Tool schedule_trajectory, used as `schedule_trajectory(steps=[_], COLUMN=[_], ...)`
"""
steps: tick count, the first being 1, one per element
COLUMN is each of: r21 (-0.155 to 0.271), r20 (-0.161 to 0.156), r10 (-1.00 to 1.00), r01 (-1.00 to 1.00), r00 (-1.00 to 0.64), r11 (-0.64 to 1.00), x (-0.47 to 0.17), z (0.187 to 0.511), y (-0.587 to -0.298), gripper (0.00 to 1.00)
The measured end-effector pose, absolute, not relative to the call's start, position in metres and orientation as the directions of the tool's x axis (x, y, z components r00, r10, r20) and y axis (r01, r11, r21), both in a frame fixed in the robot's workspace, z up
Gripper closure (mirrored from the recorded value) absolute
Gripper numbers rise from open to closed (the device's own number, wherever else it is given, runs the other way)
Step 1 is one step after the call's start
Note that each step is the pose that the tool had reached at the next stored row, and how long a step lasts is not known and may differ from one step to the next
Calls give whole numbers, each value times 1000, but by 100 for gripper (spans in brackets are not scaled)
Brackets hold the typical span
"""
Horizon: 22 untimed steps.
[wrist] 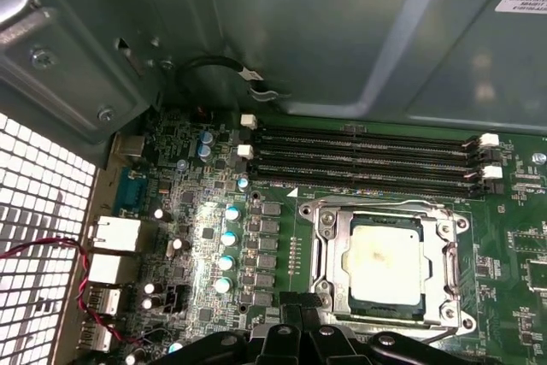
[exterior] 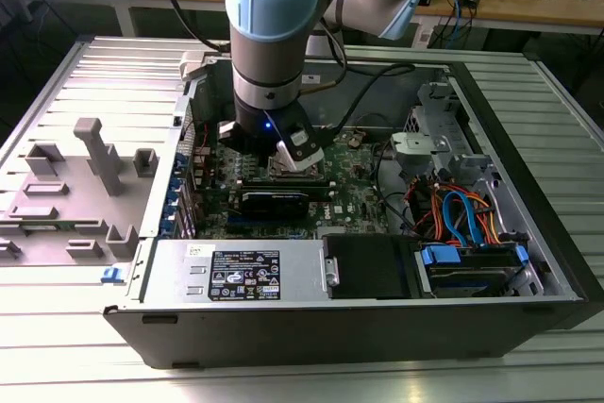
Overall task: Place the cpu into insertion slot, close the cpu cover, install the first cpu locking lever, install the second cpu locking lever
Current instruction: 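Install the second cpu locking lever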
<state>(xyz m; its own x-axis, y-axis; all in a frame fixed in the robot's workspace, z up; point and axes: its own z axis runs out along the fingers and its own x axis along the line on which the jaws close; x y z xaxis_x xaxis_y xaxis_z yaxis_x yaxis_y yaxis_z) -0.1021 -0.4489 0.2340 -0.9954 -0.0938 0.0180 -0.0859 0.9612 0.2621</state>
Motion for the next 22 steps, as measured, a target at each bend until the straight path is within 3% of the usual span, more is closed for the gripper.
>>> schedule_trajectory(steps=[5,11,22], r21=[258,222,212], r20=[30,74,129], r10=[-94,-92,-90], r01=[-83,-73,-61], r00=[-995,-993,-988], r11=[963,972,975], x=[-101,-88,-55], z=[248,253,265], y=[-449,-449,-449], gripper=[89,89,89])
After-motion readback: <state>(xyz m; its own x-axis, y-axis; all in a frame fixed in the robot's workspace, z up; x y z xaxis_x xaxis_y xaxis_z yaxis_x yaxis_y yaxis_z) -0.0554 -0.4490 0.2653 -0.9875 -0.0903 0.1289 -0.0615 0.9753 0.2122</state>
